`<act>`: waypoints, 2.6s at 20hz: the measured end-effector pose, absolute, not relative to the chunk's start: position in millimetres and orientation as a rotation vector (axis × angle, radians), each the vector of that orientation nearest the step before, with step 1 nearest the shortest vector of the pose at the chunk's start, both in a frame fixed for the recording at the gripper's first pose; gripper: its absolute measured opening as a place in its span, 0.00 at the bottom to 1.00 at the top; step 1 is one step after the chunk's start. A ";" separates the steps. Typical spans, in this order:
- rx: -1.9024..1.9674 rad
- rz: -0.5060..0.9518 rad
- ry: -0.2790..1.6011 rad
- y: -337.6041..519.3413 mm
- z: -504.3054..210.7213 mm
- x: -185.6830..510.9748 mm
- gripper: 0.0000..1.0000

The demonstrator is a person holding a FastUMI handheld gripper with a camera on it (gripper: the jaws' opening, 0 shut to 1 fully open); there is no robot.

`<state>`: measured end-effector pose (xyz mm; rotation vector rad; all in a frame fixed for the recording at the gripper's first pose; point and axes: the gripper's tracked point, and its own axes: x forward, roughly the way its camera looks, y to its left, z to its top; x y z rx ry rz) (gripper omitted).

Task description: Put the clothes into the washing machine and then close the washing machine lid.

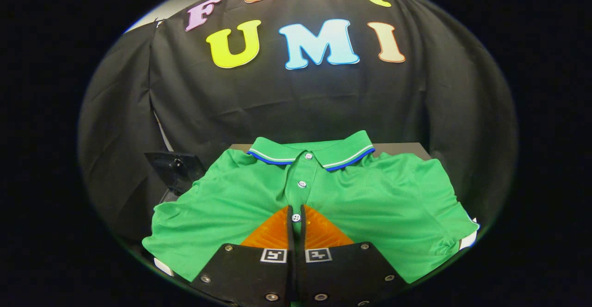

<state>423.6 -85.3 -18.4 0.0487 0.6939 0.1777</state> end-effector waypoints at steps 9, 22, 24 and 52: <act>0.151 0.213 0.550 -83.1 28.5 418.8 0.00; 0.314 0.316 0.401 -16.2 119.3 400.1 0.00; 0.316 0.331 0.387 0.1 128.5 400.2 0.00; 0.395 0.546 0.387 222.2 161.1 378.4 0.00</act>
